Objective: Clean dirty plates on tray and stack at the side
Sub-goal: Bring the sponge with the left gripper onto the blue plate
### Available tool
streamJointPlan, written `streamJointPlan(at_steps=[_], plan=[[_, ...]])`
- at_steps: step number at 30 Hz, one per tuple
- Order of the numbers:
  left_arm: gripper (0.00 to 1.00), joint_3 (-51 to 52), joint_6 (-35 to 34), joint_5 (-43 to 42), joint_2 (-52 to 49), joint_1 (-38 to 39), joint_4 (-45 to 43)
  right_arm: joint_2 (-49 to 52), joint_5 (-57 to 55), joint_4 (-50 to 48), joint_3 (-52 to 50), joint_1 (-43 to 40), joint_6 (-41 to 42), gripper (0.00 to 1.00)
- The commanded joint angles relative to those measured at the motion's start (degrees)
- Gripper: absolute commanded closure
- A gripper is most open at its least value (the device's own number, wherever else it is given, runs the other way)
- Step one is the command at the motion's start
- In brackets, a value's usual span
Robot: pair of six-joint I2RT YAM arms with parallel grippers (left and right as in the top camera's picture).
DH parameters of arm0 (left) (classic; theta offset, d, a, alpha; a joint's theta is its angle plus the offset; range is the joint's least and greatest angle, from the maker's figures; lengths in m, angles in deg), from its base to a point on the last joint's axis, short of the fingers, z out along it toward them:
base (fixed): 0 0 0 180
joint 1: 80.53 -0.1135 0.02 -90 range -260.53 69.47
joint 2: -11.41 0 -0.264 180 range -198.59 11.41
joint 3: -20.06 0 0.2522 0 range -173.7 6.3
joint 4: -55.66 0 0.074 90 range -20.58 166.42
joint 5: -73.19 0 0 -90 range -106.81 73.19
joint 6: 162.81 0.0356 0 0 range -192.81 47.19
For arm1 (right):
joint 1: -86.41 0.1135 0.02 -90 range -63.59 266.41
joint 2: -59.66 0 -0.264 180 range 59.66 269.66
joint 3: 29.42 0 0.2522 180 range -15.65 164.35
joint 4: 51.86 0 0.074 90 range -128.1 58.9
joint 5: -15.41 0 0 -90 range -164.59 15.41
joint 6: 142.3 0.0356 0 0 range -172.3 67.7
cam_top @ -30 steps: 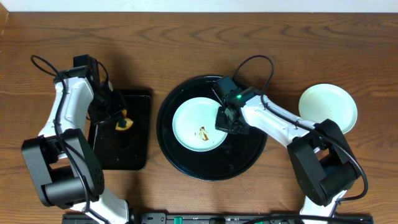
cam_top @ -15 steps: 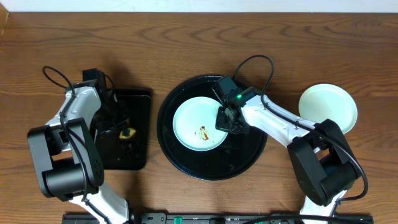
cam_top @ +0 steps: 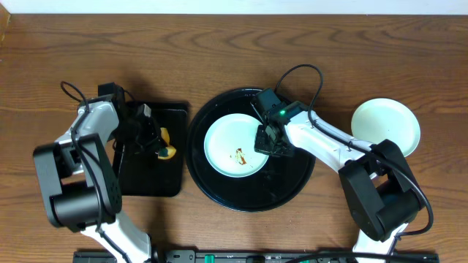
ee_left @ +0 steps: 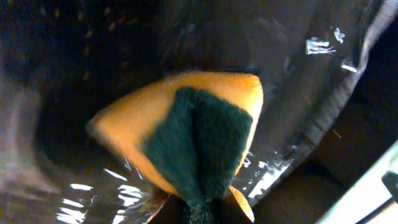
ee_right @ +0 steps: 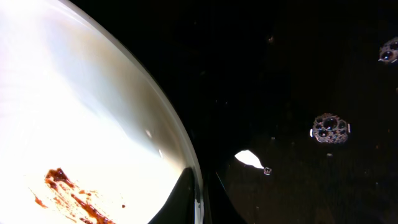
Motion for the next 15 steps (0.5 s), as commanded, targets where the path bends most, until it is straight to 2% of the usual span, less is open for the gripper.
streamJointPlan(at_steps=[1, 4, 7, 11, 15], plan=[[0.92, 0.48, -1.95, -0.68, 7.80, 0.42, 0.81, 1.73, -4.83, 1.20, -1.44, -1.05, -0.68, 0.98], [0.93, 0.48, -2.91, -0.04, 14.73, 0.42, 1.84, 1.73, -4.35, 1.20, -1.44, -1.05, -1.25, 0.99], [0.93, 0.50, -0.87, -4.83, 19.10, 1.16, 3.34, 1.73, -3.34, 1.01, -1.44, -1.05, -1.77, 0.98], [0.93, 0.52, 0.48, -9.09, 18.95, 4.00, 3.91, 1.73, -3.34, 0.96, -1.44, -1.05, -1.75, 0.98], [0.92, 0.52, 0.42, -9.64, 16.65, 9.57, 3.50, 1.73, -3.34, 0.94, -1.44, -1.22, -1.75, 0.98]])
